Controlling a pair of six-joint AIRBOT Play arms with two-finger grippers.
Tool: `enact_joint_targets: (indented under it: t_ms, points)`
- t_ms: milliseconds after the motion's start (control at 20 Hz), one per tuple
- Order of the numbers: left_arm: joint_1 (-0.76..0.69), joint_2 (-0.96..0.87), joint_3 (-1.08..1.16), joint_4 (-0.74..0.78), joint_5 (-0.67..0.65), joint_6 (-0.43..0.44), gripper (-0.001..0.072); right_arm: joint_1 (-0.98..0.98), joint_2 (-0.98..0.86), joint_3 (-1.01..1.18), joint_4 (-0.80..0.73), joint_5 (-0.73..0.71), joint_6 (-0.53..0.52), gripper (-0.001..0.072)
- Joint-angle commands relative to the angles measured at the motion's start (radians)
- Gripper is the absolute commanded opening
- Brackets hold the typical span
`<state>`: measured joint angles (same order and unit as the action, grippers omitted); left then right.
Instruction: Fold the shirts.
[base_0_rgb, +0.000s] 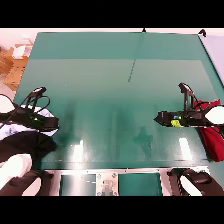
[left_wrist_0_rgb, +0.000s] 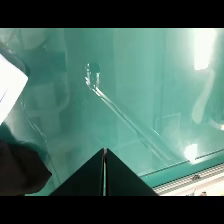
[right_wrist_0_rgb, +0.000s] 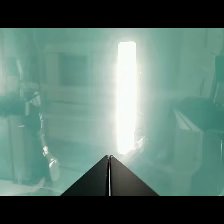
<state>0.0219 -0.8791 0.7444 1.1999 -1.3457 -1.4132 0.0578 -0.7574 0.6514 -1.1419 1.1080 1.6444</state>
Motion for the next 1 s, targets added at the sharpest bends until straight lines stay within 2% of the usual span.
enact_joint_targets:
  t_ms: [0, 100, 200, 300, 350, 450, 650, 700, 750, 800, 950]
  points:
    - [0.000, 0.001, 0.000, 0.031, 0.024, 0.000, 0.0026, 0.002, 0.001, 0.000, 0.001, 0.000, 0.000, 0.0018]
    - [0.000, 0.001, 0.013, 0.190, 0.067, -0.019, 0.0026, 0.002, 0.001, 0.000, 0.001, 0.000, 0.001, 0.0018]
    - [0.000, 0.001, 0.027, 0.429, 0.119, -0.108, 0.0036, 0.002, 0.001, 0.000, 0.001, 0.000, 0.001, 0.0018]
    - [0.000, -0.002, 0.020, 0.598, 0.229, -0.141, 0.0720, 0.002, 0.001, 0.000, 0.001, 0.000, 0.001, 0.0018]
    - [0.001, -0.010, 0.013, 0.644, 0.290, -0.141, 0.0664, 0.002, 0.001, 0.000, 0.001, 0.000, 0.001, 0.0018]
    - [0.001, -0.080, 0.008, 0.673, 0.352, -0.098, 0.0665, 0.002, 0.001, 0.000, 0.001, 0.000, 0.000, 0.0018]
    - [0.001, -0.330, 0.009, 0.822, 0.363, -0.098, 0.0660, 0.002, 0.001, 0.000, 0.001, -0.001, 0.001, 0.0018]
    - [0.001, -0.376, 0.011, 0.856, 0.366, -0.101, 0.0507, 0.002, 0.001, 0.000, 0.001, 0.000, 0.001, 0.0018]
    - [0.001, -0.406, 0.016, 0.869, 0.366, -0.101, 0.0297, 0.002, 0.001, 0.000, 0.001, 0.000, 0.001, 0.0018]
    - [0.001, -0.421, 0.024, 0.869, 0.364, -0.100, 0.0024, 0.002, 0.001, 0.000, 0.001, -0.001, 0.001, 0.0018]
    - [0.000, -0.420, 0.094, 0.840, 0.319, -0.100, 0.0025, 0.002, 0.001, 0.000, 0.001, 0.000, 0.001, 0.0018]
